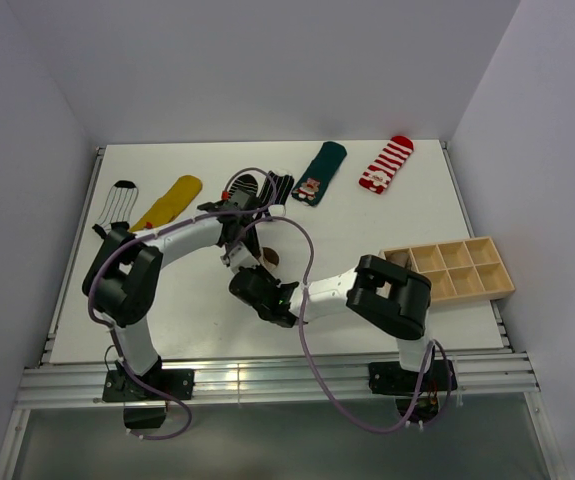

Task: Roll the socks
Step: Roll the sock at the center of the board.

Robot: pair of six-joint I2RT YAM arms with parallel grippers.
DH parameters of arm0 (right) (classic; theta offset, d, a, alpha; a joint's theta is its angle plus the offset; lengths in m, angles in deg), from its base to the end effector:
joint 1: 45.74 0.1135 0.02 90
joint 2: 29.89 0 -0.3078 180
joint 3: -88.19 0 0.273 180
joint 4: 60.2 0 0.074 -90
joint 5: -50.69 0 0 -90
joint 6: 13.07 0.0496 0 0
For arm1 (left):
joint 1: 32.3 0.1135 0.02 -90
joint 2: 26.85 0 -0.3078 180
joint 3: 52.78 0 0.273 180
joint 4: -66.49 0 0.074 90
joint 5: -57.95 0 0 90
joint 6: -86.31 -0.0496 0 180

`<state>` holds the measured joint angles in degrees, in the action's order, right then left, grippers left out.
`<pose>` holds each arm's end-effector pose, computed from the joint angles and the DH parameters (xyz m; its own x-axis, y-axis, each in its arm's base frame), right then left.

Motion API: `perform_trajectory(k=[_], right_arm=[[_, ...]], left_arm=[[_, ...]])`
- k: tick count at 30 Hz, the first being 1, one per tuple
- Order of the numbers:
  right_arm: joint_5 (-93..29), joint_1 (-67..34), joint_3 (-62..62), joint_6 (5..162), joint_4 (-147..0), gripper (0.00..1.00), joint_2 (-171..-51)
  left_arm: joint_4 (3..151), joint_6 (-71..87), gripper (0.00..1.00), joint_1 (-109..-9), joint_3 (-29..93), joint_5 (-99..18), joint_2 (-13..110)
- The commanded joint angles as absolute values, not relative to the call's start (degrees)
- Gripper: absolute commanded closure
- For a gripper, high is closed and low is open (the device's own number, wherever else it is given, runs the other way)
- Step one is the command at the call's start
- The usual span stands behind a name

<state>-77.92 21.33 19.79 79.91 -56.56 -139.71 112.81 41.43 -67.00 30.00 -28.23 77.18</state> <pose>0.1914 0.3731 0.1534 -0.2658 -0.5240 -0.8092 -0.5144 0.7870 -0.3407 0.3276 -0.2228 0.1990 -0.9239 -0.2202 -0.3129 -0.1524 0.9619 -0.2269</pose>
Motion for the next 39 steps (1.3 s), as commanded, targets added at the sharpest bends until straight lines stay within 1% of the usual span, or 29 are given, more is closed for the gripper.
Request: perform_trajectory(k=[1,2,4,5,8,9,11,15,16,19,21,22,23,25,26,31,39], right_arm=[[-71.0,18.1,20.8,81.7,-56.5,1.00,-138.6],[-68.3,17.6,21.5,82.0,-56.4,1.00,-137.7],[-64.6,16.6,23.3,83.9,-57.0,1.00,-134.8],[-61.2,15.1,23.7,84.6,-57.3,1.00,-133.9],[-56.2,12.6,25.8,87.0,-58.0,1.00,-130.5],[-52.4,12.1,25.9,87.4,-58.7,1.00,-130.1],[-48.8,10.4,25.9,87.9,-59.5,1.00,-129.1],[-40.1,7.3,26.2,89.8,-60.2,1.00,-128.3],[-35.3,6.5,26.1,90.2,-60.4,1.00,-128.3],[-27.8,3.5,25.0,91.3,-61.6,1.00,-128.9],[-23.5,1.5,24.3,92.6,-61.6,1.00,-129.6],[-21.4,0.7,24.2,93.1,-61.2,1.00,-129.8],[-16.8,0.0,24.1,94.7,-60.8,1.00,-130.4],[-12.4,-2.4,23.8,96.1,-59.7,1.00,-131.3],[-8.7,-3.1,23.2,97.7,-59.5,1.00,-132.4],[0.8,-6.4,21.8,103.3,-57.3,1.00,-136.5],[8.5,-9.5,19.9,110.0,-55.1,1.00,-142.7]], left_arm=[[113.6,40.3,0.55,-69.1,26.8,-30.7,75.4],[112.4,40.4,0.51,-68.9,26.5,-30.7,74.7],[111.1,40.9,0.47,-68.4,25.4,-30.7,72.2],[110.0,41.1,0.42,-67.7,25.0,-30.6,71.3],[108.1,42.6,0.36,-66.1,22.9,-29.9,66.9],[106.3,43.0,0.35,-65.4,22.2,-29.9,65.7],[103.9,44.2,0.32,-63.5,19.3,-29.8,61.3],[98.4,48.2,0.31,-59.9,13.3,-28.8,53.8],[95.9,48.7,0.31,-58.9,10.5,-28.1,50.9],[90.5,50.7,0.30,-58.1,4.2,-27.7,45.6],[86.8,51.7,0.30,-57.8,0.8,-29.0,41.9],[84.7,51.7,0.30,-57.8,-2.8,-30.1,40.8],[80.0,51.9,0.29,-57.8,-4.6,-30.9,39.8],[75.4,52.9,0.29,-57.9,-9.7,-33.4,37.4],[71.9,53.7,0.28,-57.9,-11.2,-34.6,37.0],[64.0,55.5,0.27,-58.5,-17.4,-35.9,37.3],[58.4,56.5,0.30,-59.9,-16.9,-37.9,47.5]])
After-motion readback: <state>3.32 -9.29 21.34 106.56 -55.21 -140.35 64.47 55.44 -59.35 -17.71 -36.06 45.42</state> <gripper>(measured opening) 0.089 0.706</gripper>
